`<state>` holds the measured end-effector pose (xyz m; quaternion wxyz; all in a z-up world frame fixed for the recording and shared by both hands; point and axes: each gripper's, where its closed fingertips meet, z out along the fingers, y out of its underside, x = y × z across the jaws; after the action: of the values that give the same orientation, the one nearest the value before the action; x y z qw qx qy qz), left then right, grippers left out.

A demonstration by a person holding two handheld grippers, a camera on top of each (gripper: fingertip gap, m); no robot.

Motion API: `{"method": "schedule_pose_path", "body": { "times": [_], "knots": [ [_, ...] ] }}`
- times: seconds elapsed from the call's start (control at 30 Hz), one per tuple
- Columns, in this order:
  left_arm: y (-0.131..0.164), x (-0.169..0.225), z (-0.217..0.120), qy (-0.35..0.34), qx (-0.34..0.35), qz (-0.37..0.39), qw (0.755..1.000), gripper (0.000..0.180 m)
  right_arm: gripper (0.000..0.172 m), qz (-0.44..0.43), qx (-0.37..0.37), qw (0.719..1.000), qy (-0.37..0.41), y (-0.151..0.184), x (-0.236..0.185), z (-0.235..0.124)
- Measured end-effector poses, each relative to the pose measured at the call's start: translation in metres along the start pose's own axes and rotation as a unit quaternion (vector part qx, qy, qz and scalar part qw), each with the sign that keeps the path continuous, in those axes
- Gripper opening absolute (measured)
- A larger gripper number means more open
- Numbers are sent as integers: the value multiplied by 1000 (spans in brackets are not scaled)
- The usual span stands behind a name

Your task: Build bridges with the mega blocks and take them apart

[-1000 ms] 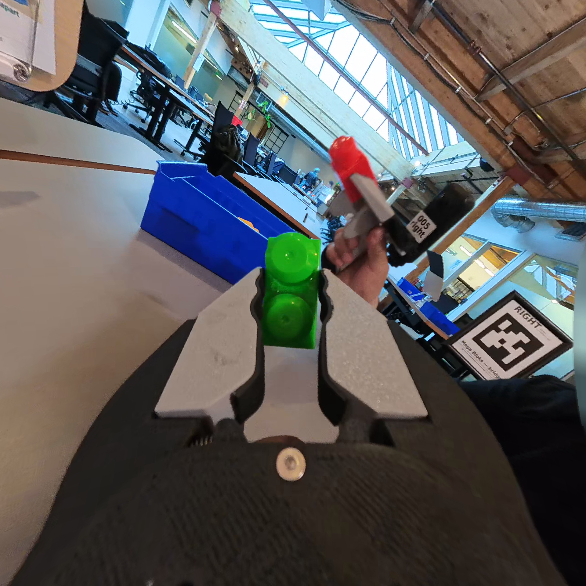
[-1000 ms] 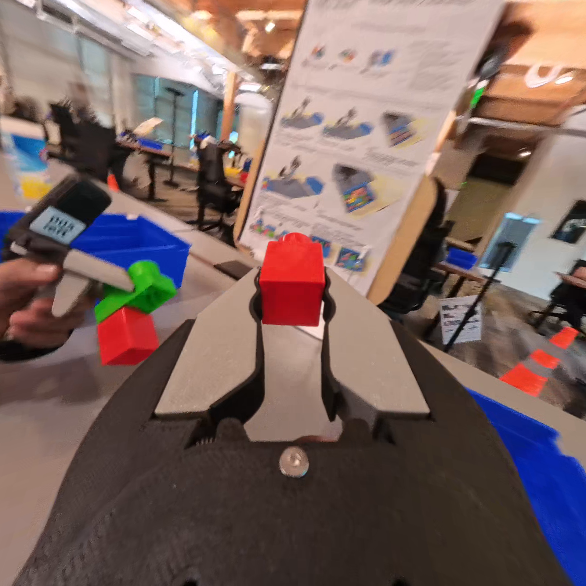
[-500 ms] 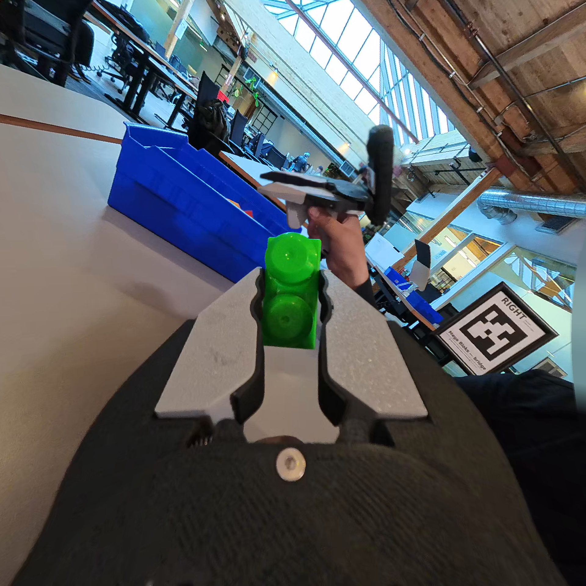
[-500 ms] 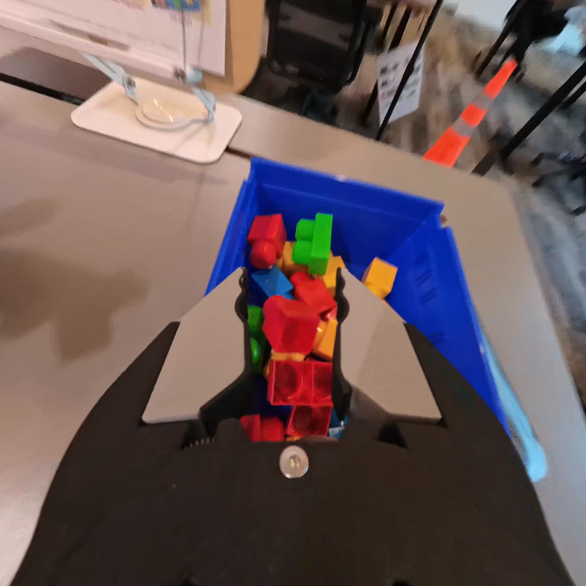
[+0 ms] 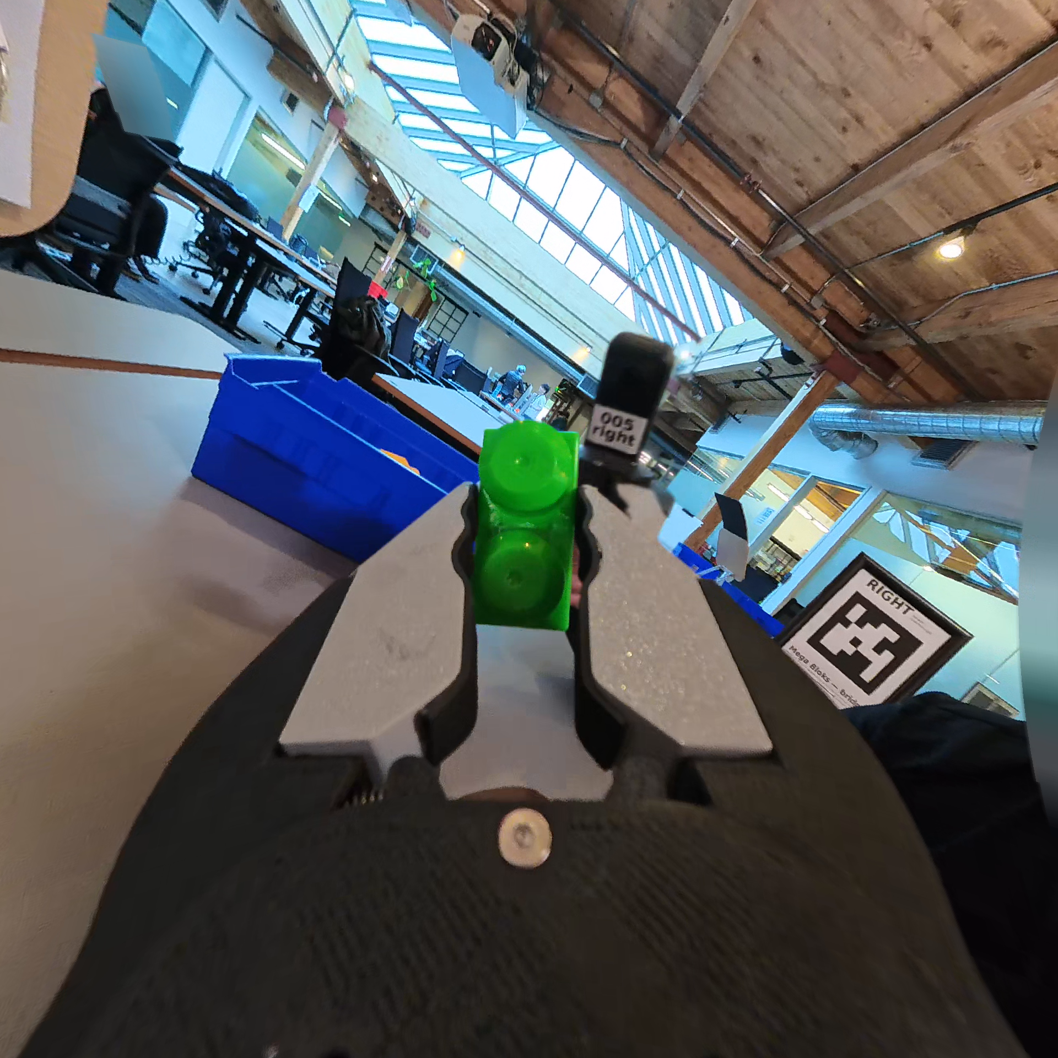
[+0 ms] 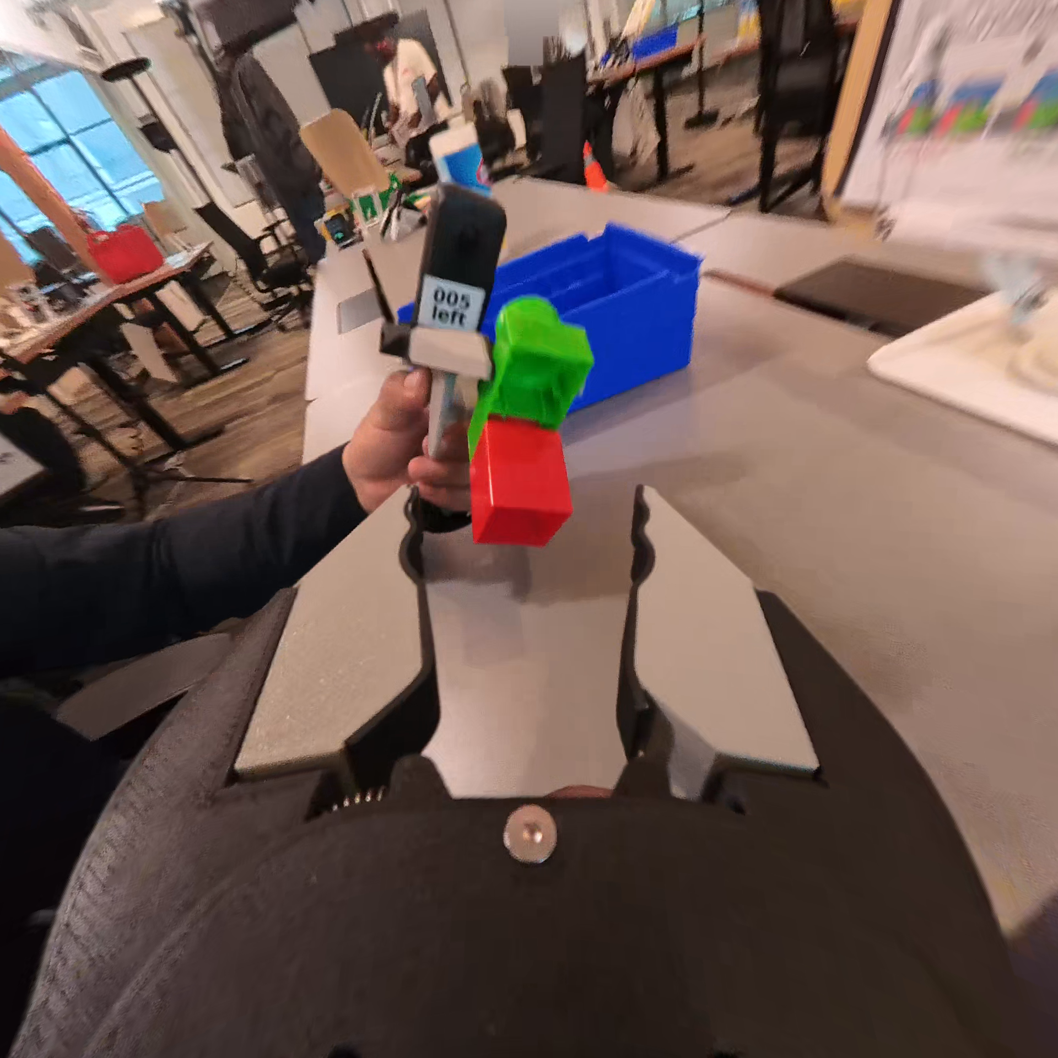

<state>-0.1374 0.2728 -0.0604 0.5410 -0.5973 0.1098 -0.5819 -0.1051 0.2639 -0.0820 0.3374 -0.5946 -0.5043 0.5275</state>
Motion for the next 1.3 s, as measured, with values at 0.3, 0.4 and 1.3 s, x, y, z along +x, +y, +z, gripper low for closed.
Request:
{"method": "schedule_pose_path", "body": {
  "times": [0.3,0.4,1.3],
  "knots": [
    [2,-1,-2,-17,-9,7,1000,31,33,60,-8,995,-84,17,-8,30],
    [4,-8,-3,-41,-19,19,999,31,32,-30,-35,999,-10,21,0,29],
    [54,34,25,67,-121,74,988,31,63,27,-22,996,82,-9,23,-59]
  ]
}}
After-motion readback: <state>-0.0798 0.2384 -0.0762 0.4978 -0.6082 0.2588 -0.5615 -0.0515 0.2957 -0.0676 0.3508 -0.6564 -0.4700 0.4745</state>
